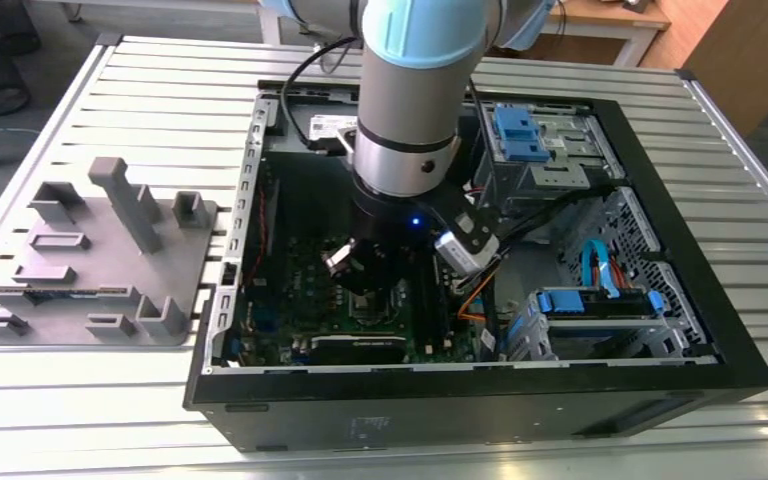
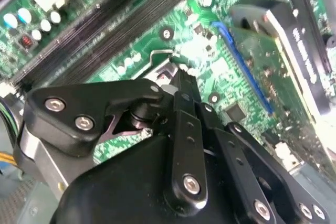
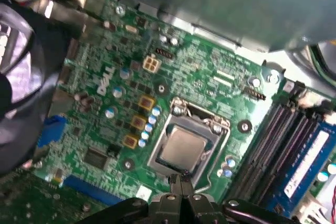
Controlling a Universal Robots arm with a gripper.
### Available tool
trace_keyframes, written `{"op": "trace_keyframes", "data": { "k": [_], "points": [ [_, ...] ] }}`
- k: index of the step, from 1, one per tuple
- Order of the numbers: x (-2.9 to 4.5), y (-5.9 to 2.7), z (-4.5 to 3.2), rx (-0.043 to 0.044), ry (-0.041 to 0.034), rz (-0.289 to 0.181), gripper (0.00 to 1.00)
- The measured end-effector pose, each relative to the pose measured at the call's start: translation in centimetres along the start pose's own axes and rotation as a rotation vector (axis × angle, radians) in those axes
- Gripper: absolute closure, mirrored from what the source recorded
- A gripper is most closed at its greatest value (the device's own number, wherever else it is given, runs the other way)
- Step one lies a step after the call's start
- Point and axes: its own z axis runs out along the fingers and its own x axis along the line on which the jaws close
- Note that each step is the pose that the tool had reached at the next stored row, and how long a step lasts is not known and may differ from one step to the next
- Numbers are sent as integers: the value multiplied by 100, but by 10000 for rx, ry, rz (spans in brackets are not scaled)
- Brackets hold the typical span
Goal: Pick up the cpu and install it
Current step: 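Install the first cpu locking lever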
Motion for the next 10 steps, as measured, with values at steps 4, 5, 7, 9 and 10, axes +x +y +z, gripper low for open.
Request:
{"op": "trace_keyframes", "data": {
  "k": [4, 5, 7, 9, 10],
  "points": [
    [19, 3, -22, -414, -201, -15, 89],
    [21, 1, -38, -473, -227, -17, 89],
    [27, -6, -87, -537, -255, -18, 89],
    [32, -14, -143, -585, -275, -21, 89],
    [34, -17, -168, -610, -286, -22, 89]
  ]
}}
